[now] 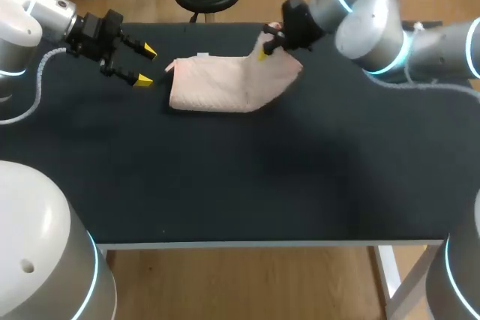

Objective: Fold the towel

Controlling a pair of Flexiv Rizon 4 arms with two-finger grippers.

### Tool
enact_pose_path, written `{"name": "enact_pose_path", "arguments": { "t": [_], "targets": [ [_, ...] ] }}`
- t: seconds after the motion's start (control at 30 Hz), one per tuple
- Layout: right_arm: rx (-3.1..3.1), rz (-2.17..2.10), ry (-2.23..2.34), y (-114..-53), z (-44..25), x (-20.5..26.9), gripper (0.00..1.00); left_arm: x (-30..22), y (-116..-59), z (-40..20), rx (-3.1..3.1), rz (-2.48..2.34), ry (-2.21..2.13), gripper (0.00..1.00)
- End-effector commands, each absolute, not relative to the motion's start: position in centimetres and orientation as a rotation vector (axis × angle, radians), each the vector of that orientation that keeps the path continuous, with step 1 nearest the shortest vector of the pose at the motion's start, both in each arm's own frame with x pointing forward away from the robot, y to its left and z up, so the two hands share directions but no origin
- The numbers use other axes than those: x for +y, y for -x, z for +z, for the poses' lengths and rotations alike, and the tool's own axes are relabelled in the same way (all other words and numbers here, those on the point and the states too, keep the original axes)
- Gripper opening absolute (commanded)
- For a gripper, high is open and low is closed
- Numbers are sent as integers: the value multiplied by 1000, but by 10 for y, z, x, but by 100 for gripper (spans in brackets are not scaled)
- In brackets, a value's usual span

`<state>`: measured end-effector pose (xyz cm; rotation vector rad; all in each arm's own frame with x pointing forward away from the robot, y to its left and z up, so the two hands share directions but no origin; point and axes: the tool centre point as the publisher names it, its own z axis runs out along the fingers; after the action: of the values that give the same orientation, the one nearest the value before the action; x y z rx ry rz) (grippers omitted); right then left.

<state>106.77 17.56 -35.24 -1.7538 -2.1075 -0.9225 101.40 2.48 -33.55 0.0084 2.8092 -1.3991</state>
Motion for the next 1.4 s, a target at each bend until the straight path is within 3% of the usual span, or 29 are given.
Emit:
{"name": "enact_pose_path", "arguments": {
  "t": [0.03,0.4,0.43,0.47,0.5,1.1,1.4],
  "targets": [
    [-2192,-797,1843,-1088,-350,230,0,25,-1013,-336,2805,-1398,-8,100],
    [-2213,-725,1784,-1082,-357,342,0,25,-1013,-336,2805,-1398,-8,100],
    [-2231,-711,1782,-1079,-359,345,15,25,-1013,-336,2805,-1398,-8,100],
    [-2224,-703,1801,-1077,-360,347,47,25,-1013,-336,2805,-1398,-8,100],
    [-2237,-701,1808,-1074,-360,347,100,25,-1013,-336,2805,-1398,-8,100],
    [-2327,-912,1943,-1055,-292,296,100,25,-1013,-336,2805,-1398,-8,100],
    [-2670,-1272,1099,-1031,-307,272,100,25,-1013,-336,2805,-1398,-8,100]
  ]
}}
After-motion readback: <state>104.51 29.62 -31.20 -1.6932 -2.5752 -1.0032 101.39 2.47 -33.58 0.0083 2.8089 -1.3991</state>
